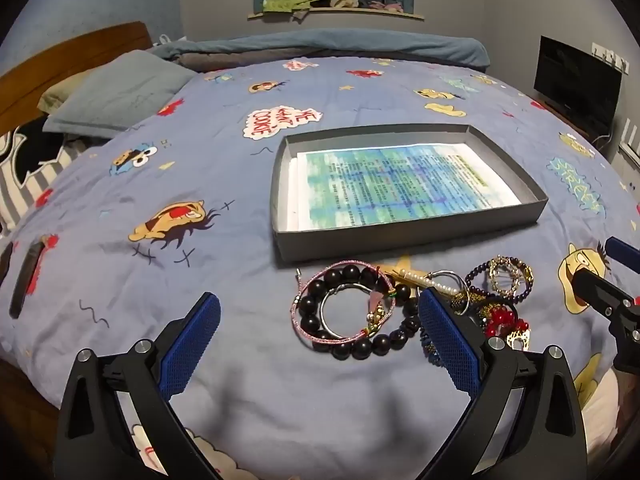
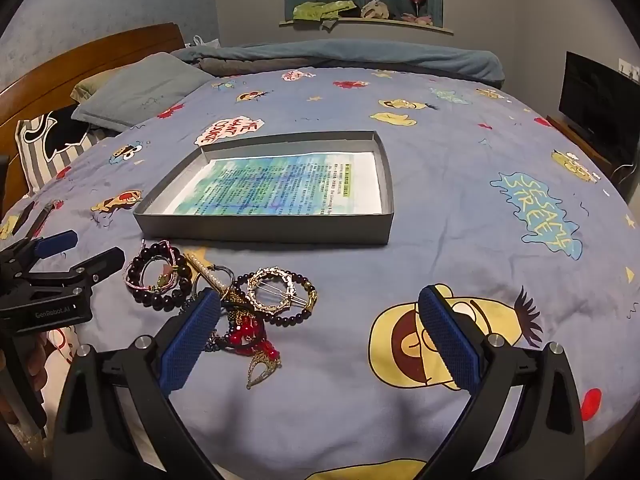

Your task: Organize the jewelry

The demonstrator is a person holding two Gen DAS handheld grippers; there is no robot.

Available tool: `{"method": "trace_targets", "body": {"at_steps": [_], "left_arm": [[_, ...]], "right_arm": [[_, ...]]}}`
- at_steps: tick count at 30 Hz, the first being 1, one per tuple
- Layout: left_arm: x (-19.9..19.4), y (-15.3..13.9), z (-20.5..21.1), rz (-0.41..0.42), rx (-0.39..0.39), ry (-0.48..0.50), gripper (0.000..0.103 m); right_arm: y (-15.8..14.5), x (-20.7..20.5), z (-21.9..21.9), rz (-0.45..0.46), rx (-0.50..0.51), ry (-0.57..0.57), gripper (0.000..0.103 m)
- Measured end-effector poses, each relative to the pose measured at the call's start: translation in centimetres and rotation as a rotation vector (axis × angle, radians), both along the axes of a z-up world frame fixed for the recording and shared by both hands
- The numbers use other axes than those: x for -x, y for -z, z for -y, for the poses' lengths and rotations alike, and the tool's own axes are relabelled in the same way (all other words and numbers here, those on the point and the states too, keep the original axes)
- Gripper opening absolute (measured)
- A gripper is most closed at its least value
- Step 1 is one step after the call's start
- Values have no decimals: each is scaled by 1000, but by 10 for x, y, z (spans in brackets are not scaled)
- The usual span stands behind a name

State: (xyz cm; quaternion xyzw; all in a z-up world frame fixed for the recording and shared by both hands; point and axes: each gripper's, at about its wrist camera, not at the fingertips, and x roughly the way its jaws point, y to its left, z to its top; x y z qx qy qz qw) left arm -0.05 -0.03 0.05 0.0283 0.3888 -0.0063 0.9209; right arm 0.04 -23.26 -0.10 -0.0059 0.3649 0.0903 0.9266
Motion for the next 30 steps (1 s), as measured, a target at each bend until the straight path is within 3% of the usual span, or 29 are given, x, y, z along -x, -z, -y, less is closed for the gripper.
{"method": "trace_targets", "body": {"at_steps": [30], "left_arm": [[2, 4, 2, -9, -11, 4, 98]], "right_arm": [[1, 3, -1, -4, 9, 0, 98]]}}
